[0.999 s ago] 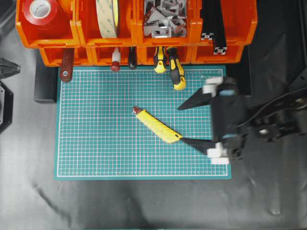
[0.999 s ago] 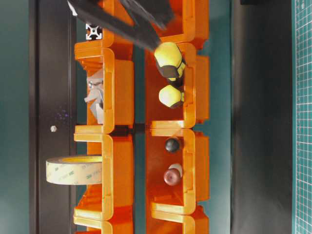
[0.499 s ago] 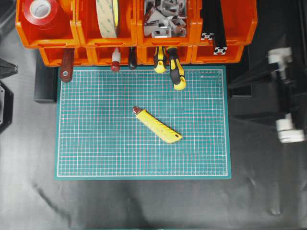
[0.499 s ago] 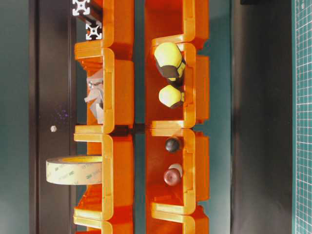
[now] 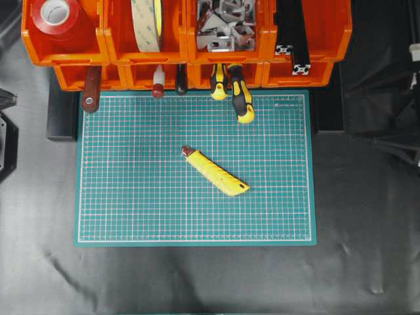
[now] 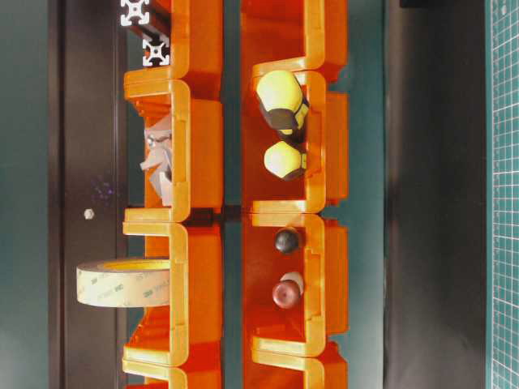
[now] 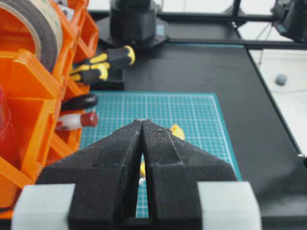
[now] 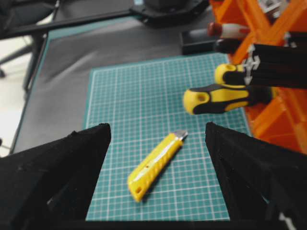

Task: Pick cutter from container rack with right arm.

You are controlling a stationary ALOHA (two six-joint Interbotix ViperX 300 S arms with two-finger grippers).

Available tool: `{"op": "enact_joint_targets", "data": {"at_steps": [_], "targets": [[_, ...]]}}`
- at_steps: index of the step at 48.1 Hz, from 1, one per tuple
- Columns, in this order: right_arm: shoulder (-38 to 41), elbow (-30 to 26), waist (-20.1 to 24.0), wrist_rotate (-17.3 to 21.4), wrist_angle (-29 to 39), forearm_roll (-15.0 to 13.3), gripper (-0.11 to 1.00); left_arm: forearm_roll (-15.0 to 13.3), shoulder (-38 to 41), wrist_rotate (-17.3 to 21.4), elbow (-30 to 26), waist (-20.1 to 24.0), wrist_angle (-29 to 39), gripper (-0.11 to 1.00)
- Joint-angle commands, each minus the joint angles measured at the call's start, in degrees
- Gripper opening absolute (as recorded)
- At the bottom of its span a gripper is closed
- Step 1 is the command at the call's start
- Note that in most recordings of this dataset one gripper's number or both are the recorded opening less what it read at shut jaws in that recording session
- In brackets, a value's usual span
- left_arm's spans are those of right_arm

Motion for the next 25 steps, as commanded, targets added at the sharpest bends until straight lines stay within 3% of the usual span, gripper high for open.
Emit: {"op": "enact_joint_targets", "data": {"at_steps": [1,25], "targets": [[-0.6,-0.7,-0.9,0.1,0.3,-0.3,0.77,0.2,-0.4,-0.2,-1.2,-0.3,0.5,0.01],[-4.0,0.1,-1.8,0.1,0.4,-0.4,0.76,0.2,-1.7,-0.3,-1.0,0.6,2.7,0.01]]}}
